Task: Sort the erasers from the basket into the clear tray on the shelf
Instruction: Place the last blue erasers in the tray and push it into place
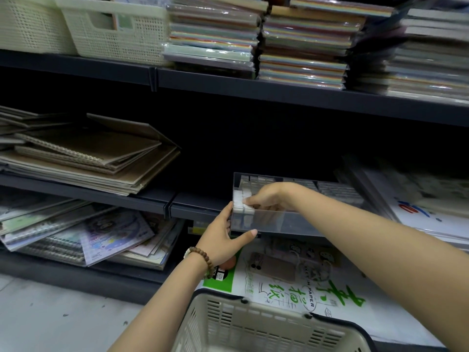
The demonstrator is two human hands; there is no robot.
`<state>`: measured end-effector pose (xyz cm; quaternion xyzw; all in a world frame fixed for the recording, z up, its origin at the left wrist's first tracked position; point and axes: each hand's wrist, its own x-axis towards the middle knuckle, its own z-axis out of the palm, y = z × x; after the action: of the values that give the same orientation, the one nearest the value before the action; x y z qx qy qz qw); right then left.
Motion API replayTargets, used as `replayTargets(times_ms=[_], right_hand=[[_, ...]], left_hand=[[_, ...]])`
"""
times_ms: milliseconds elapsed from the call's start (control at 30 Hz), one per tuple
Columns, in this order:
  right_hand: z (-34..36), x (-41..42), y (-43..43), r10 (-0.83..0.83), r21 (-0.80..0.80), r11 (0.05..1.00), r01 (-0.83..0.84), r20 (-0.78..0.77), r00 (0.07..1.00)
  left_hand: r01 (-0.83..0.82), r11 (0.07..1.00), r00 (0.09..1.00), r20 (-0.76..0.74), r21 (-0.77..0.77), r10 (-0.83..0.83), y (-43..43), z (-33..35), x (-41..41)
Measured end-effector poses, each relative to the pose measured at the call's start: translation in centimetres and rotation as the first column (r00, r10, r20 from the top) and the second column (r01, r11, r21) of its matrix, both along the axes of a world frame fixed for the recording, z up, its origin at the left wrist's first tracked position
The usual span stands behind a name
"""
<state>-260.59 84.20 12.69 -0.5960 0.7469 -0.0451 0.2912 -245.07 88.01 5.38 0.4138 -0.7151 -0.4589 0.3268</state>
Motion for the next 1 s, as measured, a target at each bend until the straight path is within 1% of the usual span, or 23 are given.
replayTargets(times_ms=[100, 233, 267, 400, 533, 600, 667, 733, 800, 900, 933, 1000], right_hand=[[0.1, 0.1, 0.2, -0.024, -0.009, 1.000, 0.025, 0.078, 0.997], [0.6, -0.1, 0.4, -0.046, 0.046, 0.998, 0.037, 0.212, 0.976], [0.7, -0.2, 0.5, -0.043, 0.062, 0.998, 0.031, 0.212, 0.976], [1.0, 0.2, 0.8, -0.017, 0.093, 0.996, 0.007, 0.111, 0.994], [0.8, -0.1, 1.3, 0.002, 0.037, 0.999, -0.007, 0.135, 0.991], [1.1, -0.5, 1.3, 0.028, 0.055, 0.998, -0.037, 0.162, 0.986], [1.4, -0.7, 1.2, 0.063, 0.064, 0.995, -0.072, 0.125, 0.990], [1.5, -0.4, 1.1, 0.089, 0.034, 0.995, -0.092, 0.075, 0.993], [1.4, -0.3, 1.4, 0.106, -0.001, 0.994, -0.106, 0.056, 0.993], [1.0, -0.9, 2.4, 0.133, -0.016, 0.991, -0.132, 0.145, 0.980], [0.9, -1.3, 2.9, 0.146, -0.061, 0.989, -0.138, 0.177, 0.973], [0.7, -2.4, 4.4, 0.177, -0.250, 0.961, -0.116, 0.237, 0.955]], left_hand=[[0.007, 1.000, 1.000, 0.010, -0.014, -0.007, 0.2, 0.0, 0.2], [0.004, 1.000, 1.000, -0.021, 0.002, -0.004, 0.2, 0.1, 0.3], [0.006, 1.000, 1.000, -0.025, 0.003, -0.006, 0.2, 0.1, 0.4], [0.024, 1.000, 1.000, -0.010, -0.003, -0.024, 0.0, 0.0, 0.5], [0.026, 1.000, 0.999, -0.019, 0.001, -0.026, 0.0, 0.0, 0.7], [0.028, 1.000, 0.999, -0.020, 0.001, -0.028, 0.0, 0.1, 0.8], [0.030, 1.000, 1.000, 0.003, -0.008, -0.030, 0.0, 0.0, 0.8], [0.035, 0.999, 0.999, 0.022, -0.024, -0.034, -0.1, -0.1, 0.9], [0.035, 0.999, 0.999, 0.028, -0.023, -0.034, 0.0, -0.1, 0.8], [0.020, 1.000, 1.000, 0.015, -0.013, -0.020, 0.2, 0.0, 0.5], [0.012, 1.000, 1.000, 0.010, -0.013, -0.011, 0.3, 0.1, 0.4], [-0.009, 1.000, 1.000, -0.012, -0.014, 0.009, 0.6, 0.1, 0.4]])
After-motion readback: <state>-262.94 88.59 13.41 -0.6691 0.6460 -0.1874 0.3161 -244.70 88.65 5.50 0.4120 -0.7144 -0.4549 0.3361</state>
